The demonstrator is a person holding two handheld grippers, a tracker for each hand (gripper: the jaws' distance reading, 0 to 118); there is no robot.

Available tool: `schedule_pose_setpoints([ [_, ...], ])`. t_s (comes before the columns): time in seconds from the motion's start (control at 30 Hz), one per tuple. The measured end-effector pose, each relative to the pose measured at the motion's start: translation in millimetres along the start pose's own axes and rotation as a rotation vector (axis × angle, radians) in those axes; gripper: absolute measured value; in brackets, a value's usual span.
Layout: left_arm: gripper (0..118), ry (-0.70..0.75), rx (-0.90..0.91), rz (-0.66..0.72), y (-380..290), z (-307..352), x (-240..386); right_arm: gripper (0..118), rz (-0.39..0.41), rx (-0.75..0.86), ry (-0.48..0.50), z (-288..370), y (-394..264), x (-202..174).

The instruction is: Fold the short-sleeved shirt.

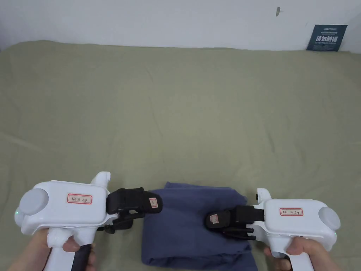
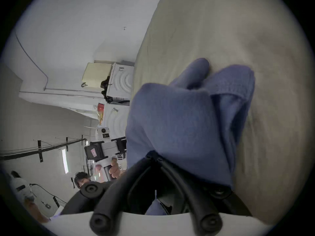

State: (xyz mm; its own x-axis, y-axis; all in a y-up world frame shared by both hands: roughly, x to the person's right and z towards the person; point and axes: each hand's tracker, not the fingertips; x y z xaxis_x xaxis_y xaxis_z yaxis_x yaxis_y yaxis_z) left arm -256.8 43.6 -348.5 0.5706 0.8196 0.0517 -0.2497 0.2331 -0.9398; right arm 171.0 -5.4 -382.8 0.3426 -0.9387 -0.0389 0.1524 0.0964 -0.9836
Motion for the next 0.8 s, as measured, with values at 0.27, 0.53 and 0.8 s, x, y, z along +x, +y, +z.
schedule_pose_setpoints([
  [0.27, 25, 0.083, -0.02, -0.025, 5, -38, 1, 0, 0.007, 0.048, -0.072, 7, -6, -13],
  [0.53, 25, 0.074, -0.011, -0.053, 1, -31, 10, 0, 0.83, 0.694, -0.927, 27, -79, -145],
  [0.8, 25, 0.087, -0.005, -0.069, 2, -28, 16, 0, 0.992, 0.925, -1.071, 13, -96, -172],
])
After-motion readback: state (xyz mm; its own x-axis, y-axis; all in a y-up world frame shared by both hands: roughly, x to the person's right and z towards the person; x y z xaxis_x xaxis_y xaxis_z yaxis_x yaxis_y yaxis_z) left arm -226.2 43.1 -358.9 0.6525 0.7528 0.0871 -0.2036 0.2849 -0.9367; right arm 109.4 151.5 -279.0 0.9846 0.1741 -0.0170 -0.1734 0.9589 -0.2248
